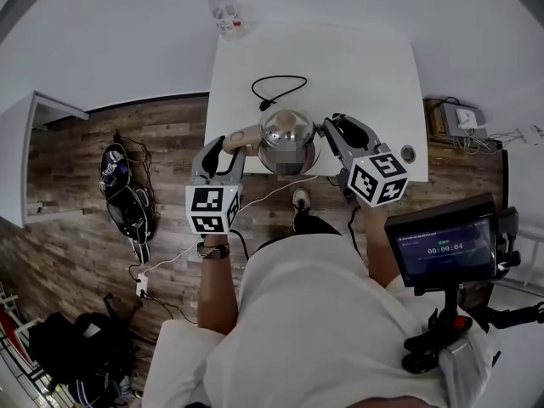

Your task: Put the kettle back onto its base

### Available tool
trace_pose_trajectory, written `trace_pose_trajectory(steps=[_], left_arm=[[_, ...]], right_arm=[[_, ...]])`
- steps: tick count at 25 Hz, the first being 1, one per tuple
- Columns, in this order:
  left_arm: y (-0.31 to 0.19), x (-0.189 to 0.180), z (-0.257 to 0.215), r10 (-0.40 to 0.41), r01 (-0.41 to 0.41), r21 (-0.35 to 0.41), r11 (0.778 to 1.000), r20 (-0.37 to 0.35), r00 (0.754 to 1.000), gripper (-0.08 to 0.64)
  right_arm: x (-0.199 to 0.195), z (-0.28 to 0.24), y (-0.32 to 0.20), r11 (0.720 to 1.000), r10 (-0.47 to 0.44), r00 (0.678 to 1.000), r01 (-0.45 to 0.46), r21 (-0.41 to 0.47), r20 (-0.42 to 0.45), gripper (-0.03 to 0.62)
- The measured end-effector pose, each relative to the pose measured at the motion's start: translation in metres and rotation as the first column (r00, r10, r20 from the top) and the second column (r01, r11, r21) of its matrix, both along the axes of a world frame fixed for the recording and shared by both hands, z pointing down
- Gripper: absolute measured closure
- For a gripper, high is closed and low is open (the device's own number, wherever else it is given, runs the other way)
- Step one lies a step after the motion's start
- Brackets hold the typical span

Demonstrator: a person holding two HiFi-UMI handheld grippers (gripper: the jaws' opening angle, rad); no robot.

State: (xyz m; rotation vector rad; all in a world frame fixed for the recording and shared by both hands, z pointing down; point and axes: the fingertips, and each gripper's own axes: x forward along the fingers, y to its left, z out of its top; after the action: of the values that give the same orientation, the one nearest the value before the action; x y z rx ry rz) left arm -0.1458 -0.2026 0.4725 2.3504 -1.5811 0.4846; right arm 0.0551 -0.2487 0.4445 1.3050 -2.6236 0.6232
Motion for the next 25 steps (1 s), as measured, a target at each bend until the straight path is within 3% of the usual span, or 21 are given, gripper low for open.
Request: trace_pose_trajectory(steps=[17, 25], left_arm=[[-0.038, -0.003, 0.08, -0.028, 0.033, -0.134, 0.99, 0.041, 0.999, 0.382], [-0.034, 0.0, 0.092, -0.018, 0.026, -0.166, 0.986, 0.051, 0.999, 0.382]], right_arm=[[-0.005, 0.086, -0.048, 0.992, -0.047, 0.998, 0.041, -0.123, -0.043, 0.5], [-0.002, 0.097, -0.044, 0.988, -0.05, 0.997, 0.04, -0.151, -0.062, 0.5]])
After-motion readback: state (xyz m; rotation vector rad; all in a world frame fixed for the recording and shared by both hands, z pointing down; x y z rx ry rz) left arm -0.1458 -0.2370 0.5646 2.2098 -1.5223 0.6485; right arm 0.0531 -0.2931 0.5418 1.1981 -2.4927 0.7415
